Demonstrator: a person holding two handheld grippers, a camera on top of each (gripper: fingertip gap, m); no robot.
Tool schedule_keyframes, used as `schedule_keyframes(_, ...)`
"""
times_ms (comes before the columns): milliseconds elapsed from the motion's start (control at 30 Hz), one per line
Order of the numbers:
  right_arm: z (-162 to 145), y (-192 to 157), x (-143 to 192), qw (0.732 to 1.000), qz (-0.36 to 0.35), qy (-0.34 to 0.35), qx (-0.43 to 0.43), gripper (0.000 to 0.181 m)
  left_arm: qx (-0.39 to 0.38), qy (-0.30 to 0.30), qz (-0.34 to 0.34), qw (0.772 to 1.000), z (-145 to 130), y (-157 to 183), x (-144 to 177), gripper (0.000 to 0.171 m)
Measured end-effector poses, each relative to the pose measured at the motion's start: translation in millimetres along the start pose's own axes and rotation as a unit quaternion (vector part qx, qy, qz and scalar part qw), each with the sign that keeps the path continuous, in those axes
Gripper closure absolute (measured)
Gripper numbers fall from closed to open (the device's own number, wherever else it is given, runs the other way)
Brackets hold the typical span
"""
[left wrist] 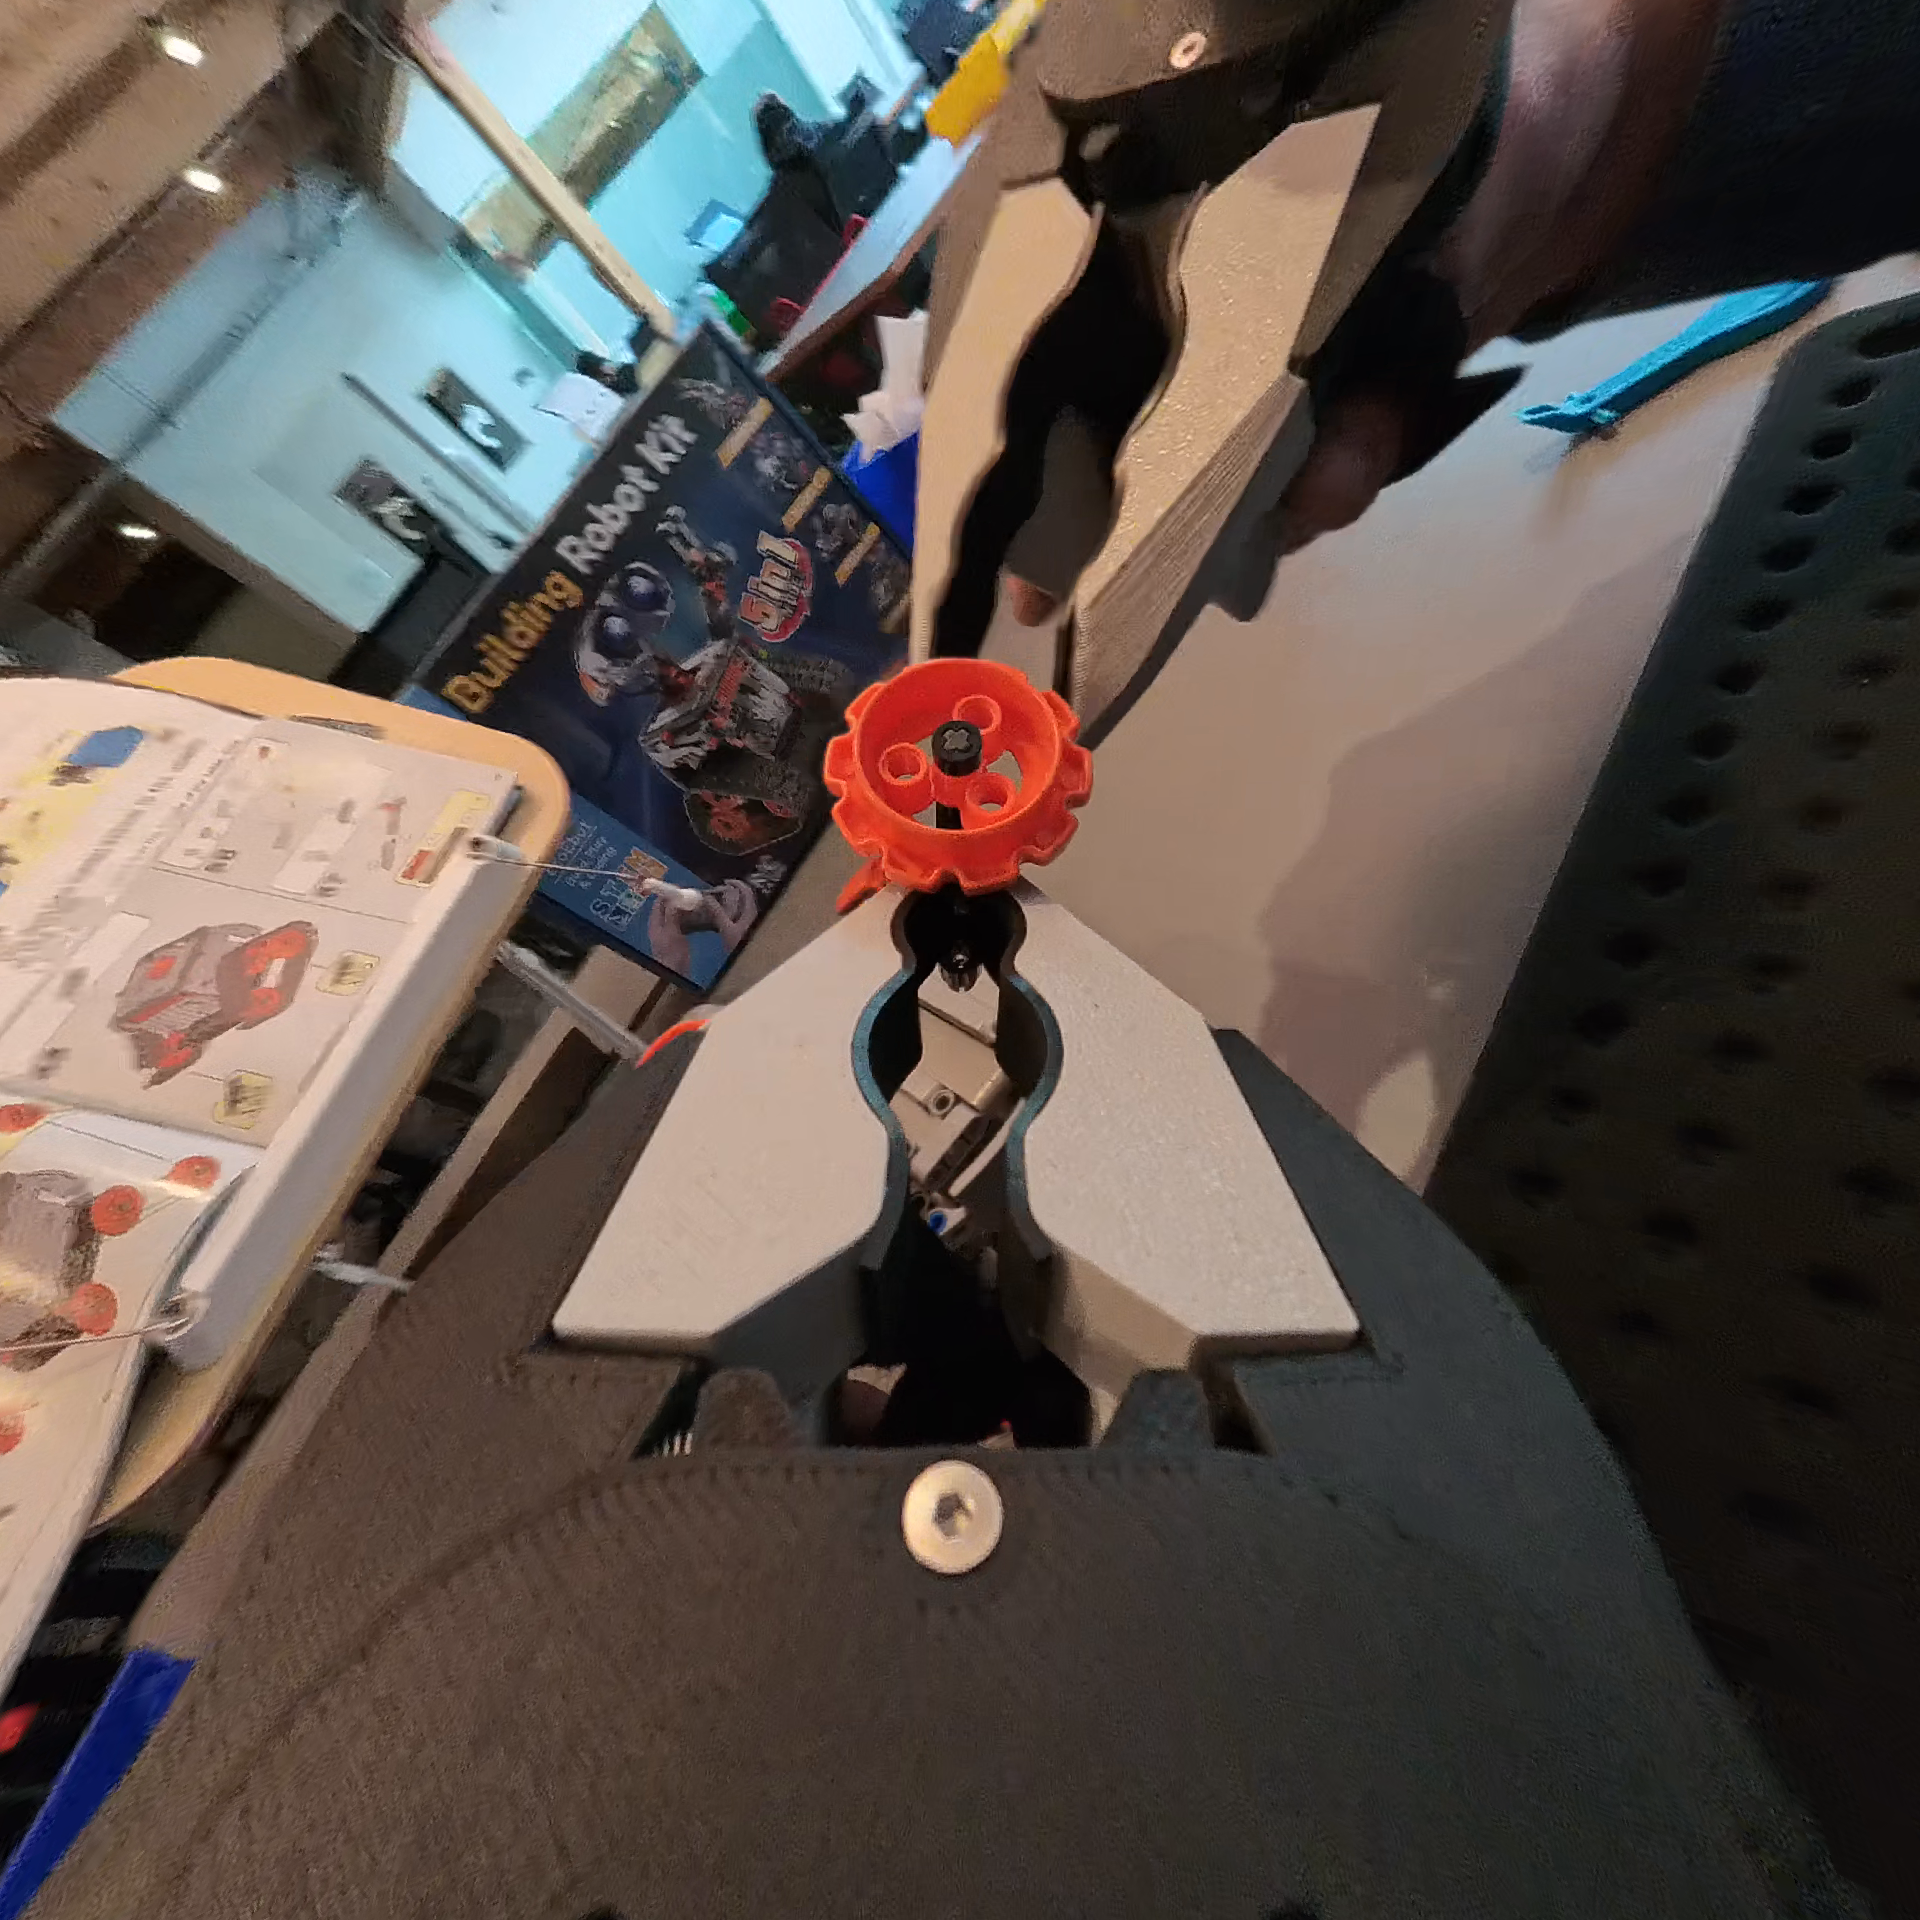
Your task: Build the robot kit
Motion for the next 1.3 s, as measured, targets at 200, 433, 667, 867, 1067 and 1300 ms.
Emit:
schedule_keyframes(200, 15, -6, -10, 0.993, 0.010, 0.010, 0.116, 0.175, 0.040, 0.029, -0.078, 0.996, 3, -7, 7, 0.165)
schedule_keyframes(433, 20, -1, -19, 0.992, 0.011, 0.015, 0.127, 0.174, 0.060, 0.041, -0.136, 0.988, 2, -14, 10, 0.165)
schedule_keyframes(667, 14, 5, -29, 0.994, 0.027, 0.001, 0.104, 0.170, 0.072, 0.037, -0.192, 0.978, -4, -18, 6, 0.165)
schedule_keyframes(867, 8, 13, -39, 0.997, 0.048, -0.011, 0.063, 0.176, 0.058, 0.012, -0.229, 0.972, -15, -28, -1, 0.165)
schedule_keyframes(1067, 0, 35, -50, 0.999, 0.035, -0.013, -0.019, 0.176, 0.062, -0.024, -0.211, 0.975, -27, -51, -12, 0.156)
schedule_keyframes(1300, -27, 49, -68, 0.989, 0.049, -0.034, -0.139, 0.176, 0.092, -0.026, -0.166, 0.981, -50, -81, -4, 0.150)
Point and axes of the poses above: each gripper's, where its closed fingertips meet, x back along the fingers, z out of its top, y = z × x across the jaws, the point moved 2 cm from there along x, back along the fingers, and after that the axes turned 10 degrees about -z, right-handed, at the moved point
